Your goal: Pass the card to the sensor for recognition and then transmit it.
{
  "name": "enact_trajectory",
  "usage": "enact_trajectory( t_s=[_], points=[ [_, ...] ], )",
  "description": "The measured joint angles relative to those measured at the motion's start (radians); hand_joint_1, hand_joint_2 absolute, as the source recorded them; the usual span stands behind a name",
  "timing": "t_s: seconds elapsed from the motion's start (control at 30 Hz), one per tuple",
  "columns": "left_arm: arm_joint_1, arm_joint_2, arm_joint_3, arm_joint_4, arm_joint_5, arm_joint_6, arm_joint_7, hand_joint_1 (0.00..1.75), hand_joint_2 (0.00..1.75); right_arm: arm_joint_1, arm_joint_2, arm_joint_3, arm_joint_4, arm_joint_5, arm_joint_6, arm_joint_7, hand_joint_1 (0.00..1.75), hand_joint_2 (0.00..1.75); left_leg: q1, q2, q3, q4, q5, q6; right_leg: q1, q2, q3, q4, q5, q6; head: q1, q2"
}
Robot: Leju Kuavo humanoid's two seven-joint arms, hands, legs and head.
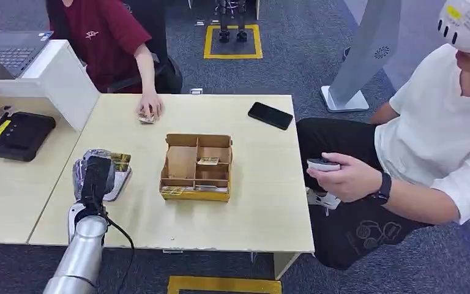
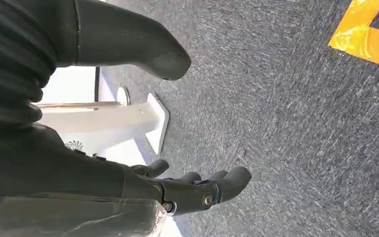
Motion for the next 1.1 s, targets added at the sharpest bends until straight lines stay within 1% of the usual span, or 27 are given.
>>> enact_trajectory(
  t_s=[0.07, 0.13, 0.23, 0.3, 0.43, 0.57, 0.63, 0.73, 0.8, 0.87, 0.97, 1.1],
  points=[
    [-0.02, 0.014, -0.007, -0.008, -0.032, 0.019, 0.045, 1.75, 1.75, 0.0, 0.0, 0.0, 0.0, 0.014, 0.003, 0.0, 0.0, 1.75, 0.0, 0.0, 0.0, 0.0, 0.0, 0.0, 0.0, 0.0, 0.0, 0.0, 0.0, 0.0, 0.0, 0.0],
    [-0.053, 0.031, -0.007, 0.01, -0.069, 0.063, 0.069, 1.75, 1.75, -0.001, 0.0, 0.0, 0.0, 0.029, 0.005, -0.003, 0.0, 1.75, 0.0, 0.0, 0.0, 0.0, 0.0, 0.0, 0.0, 0.0, 0.0, 0.0, 0.0, 0.0, 0.0, 0.0],
    [-0.115, 0.062, -0.006, 0.096, -0.109, 0.123, 0.067, 1.75, 1.75, -0.003, 0.0, 0.0, 0.0, 0.048, 0.005, -0.006, 0.0, 1.75, 0.0, 0.0, 0.0, 0.0, 0.001, -0.001, 0.0, 0.0, 0.0, 0.001, 0.0, 0.0, 0.0, 0.0],
    [-0.148, 0.077, -0.004, 0.154, -0.131, 0.145, 0.068, 1.75, 1.75, -0.004, 0.001, 0.0, 0.0, 0.057, 0.005, -0.006, 0.0, 1.75, 0.0, 0.0, 0.0, 0.0, 0.001, 0.0, 0.0, 0.0, 0.0, 0.001, 0.0, -0.001, 0.0, 0.0],
    [-0.204, 0.099, 0.0, 0.265, -0.195, 0.19, 0.099, 1.75, 1.75, -0.006, 0.003, 0.0, 0.0, 0.072, 0.016, -0.006, 0.0, 1.75, 0.0, 0.0, 0.0, 0.0, 0.001, -0.001, 0.0, 0.0, 0.0, 0.001, 0.0, -0.001, 0.0, 0.0],
    [-0.246, 0.11, 0.01, 0.362, -0.22, 0.216, 0.106, 1.75, 1.75, -0.008, 0.003, 0.0, 0.0, 0.081, 0.018, -0.009, 0.0, 1.75, 0.0, 0.0, 0.0, 0.0, 0.001, -0.001, 0.0, 0.0, 0.0, 0.001, 0.0, 0.0, 0.0, 0.0],
    [-0.255, 0.114, 0.018, 0.394, -0.222, 0.219, 0.104, 1.75, 1.75, -0.009, 0.003, 0.0, 0.0, 0.082, 0.018, -0.011, 0.0, 1.75, 0.0, 0.0, 0.0, 0.0, 0.001, 0.0, 0.0, 0.0, 0.0, 0.001, 0.0, 0.0, 0.0, 0.0],
    [-0.256, 0.116, 0.031, 0.427, -0.201, 0.212, 0.072, 1.75, 1.75, -0.009, 0.004, -0.001, 0.0, 0.085, 0.017, -0.012, 0.0, 1.75, 0.0, 0.0, 0.0, 0.0, 0.001, 0.0, 0.0, 0.0, 0.0, 0.001, 0.0, 0.0, 0.0, 0.0],
    [-0.256, 0.114, 0.042, 0.443, -0.189, 0.201, 0.054, 1.75, 1.75, -0.009, 0.004, -0.003, 0.0, 0.085, 0.016, -0.011, 0.0, 1.75, 0.0, 0.0, 0.0, 0.0, 0.001, 0.0, 0.0, 0.0, 0.0, 0.001, 0.0, 0.0, 0.0, 0.0],
    [-0.254, 0.113, 0.045, 0.454, -0.18, 0.177, 0.046, 1.75, 1.75, -0.009, 0.004, -0.006, 0.0, 0.085, 0.016, -0.009, 0.0, 1.75, 0.0, 0.0, 0.0, 0.0, 0.001, 0.0, 0.0, 0.0, 0.0, 0.001, 0.0, 0.0, 0.0, 0.0],
    [-0.25, 0.105, 0.05, 0.463, -0.168, 0.145, 0.041, 1.75, 1.75, -0.009, 0.004, -0.016, 0.0, 0.084, 0.016, -0.006, 0.0, 1.75, 0.0, 0.0, 0.0, 0.0, 0.001, 0.0, 0.0, 0.0, 0.0, 0.001, 0.0, 0.0, 0.0, 0.0],
    [-0.249, 0.099, 0.052, 0.47, -0.172, 0.132, 0.044, 1.75, 1.75, -0.009, 0.004, -0.02, 0.0, 0.084, 0.016, -0.004, 0.0, 1.75, 0.0, 0.0, 0.0, 0.0, 0.001, 0.0, 0.0, 0.0, 0.0, 0.001, 0.0, 0.0, 0.0, 0.0]
  ],
)
